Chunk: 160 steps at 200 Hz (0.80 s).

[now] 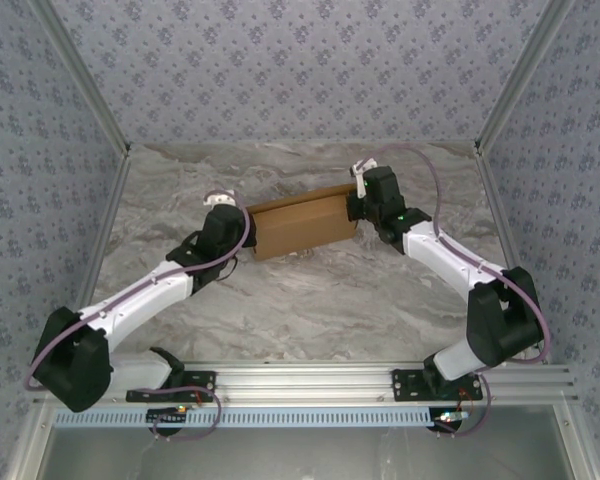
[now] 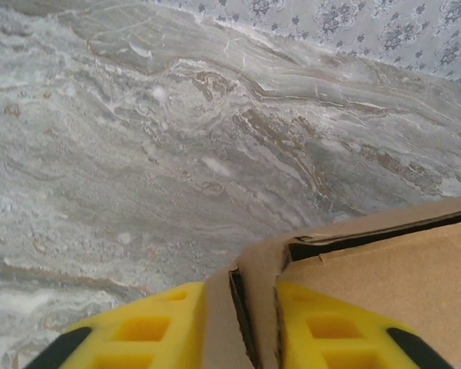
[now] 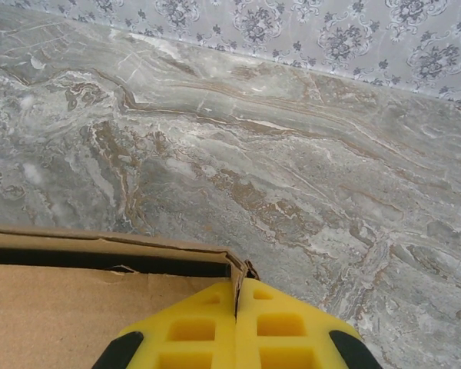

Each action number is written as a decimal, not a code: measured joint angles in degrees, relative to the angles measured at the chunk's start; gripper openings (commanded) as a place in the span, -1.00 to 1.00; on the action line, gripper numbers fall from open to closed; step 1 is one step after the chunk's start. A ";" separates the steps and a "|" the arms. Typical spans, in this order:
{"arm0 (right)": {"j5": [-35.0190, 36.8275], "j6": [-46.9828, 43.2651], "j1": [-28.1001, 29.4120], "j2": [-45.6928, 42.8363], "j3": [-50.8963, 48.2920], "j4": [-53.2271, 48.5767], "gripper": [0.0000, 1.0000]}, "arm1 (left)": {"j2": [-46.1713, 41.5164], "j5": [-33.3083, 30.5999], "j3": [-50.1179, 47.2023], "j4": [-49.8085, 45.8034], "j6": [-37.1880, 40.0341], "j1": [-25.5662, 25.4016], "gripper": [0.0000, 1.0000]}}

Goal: Fold the paper box

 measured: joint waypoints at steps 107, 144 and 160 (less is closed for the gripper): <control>1.07 0.76 2.75 0.00 -0.24 0.26 -0.98 | -7.02 9.90 1.05 -7.91 -0.42 5.25 0.32; 1.49 0.76 2.91 0.00 -0.24 0.26 -0.97 | -7.06 14.05 2.47 -8.52 -2.43 9.53 0.51; 1.53 0.76 2.91 0.00 -0.24 0.26 -0.97 | -7.04 16.65 2.54 -8.13 -3.52 11.15 0.55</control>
